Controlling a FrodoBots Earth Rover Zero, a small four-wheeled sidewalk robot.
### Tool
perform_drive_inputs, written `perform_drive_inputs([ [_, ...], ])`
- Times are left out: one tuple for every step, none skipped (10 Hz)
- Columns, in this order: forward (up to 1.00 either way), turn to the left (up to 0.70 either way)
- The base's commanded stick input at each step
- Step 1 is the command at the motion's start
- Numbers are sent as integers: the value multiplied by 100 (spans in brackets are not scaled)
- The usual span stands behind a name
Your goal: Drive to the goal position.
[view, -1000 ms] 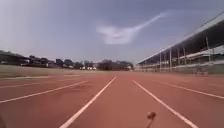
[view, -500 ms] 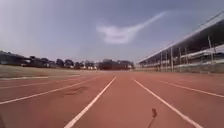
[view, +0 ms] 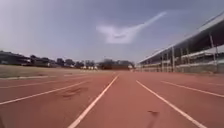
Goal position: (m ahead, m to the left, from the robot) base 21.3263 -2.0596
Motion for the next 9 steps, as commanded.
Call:
perform_drive_inputs([
  [70,0],
  [70,0],
  [70,0],
  [70,0],
  [70,0],
  [70,0],
  [70,0],
  [70,0],
  [70,0],
])
